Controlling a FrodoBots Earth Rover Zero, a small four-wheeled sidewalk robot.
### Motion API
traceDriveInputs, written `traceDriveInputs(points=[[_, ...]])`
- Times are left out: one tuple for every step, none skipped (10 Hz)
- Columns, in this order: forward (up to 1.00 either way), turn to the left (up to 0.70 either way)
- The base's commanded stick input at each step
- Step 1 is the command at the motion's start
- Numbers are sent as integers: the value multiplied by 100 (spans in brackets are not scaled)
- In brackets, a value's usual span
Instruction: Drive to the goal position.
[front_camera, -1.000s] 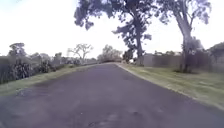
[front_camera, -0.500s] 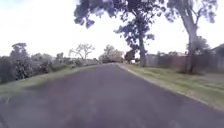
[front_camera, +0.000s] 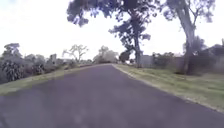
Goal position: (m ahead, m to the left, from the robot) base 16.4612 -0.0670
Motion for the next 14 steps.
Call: traceDriveInputs(points=[[85, -34], [85, -34], [85, -27], [85, -15], [85, -2], [85, 0], [85, 0], [85, 0], [85, 0], [85, 0], [85, 0], [85, -19], [85, -28], [85, -7]])
